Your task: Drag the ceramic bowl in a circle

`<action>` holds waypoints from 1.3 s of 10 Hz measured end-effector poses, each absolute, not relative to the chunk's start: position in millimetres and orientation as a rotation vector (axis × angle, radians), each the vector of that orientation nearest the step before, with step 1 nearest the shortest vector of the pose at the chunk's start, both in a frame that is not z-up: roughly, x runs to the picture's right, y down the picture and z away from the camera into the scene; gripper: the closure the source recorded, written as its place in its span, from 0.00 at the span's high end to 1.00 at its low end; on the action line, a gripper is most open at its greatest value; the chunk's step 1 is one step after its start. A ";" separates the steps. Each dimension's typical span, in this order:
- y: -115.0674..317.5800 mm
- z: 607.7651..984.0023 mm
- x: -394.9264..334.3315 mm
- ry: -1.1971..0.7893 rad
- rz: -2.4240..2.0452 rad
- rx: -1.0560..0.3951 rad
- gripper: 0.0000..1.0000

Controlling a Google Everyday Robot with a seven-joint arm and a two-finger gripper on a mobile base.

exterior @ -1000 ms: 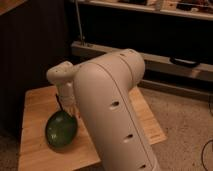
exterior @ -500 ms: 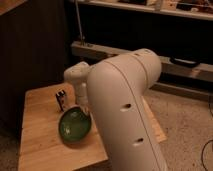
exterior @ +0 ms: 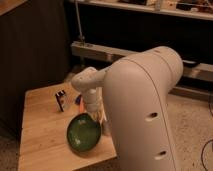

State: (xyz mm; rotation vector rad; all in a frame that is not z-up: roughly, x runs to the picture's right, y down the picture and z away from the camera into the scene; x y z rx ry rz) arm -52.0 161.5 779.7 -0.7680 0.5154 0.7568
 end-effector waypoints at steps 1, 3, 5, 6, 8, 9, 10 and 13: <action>174.8 770.6 -58.2 0.511 0.719 -0.778 0.00; 197.6 755.0 -73.5 0.497 0.655 -0.802 0.00; 223.1 736.6 -97.1 0.467 0.581 -0.841 0.00; 229.9 731.9 -106.2 0.454 0.556 -0.856 0.00; 238.0 729.6 -131.8 0.422 0.511 -0.896 0.00; 237.3 733.1 -143.4 0.411 0.505 -0.915 0.00; 235.4 736.8 -155.6 0.398 0.503 -0.933 0.00; 229.1 744.2 -189.0 0.365 0.492 -0.963 0.00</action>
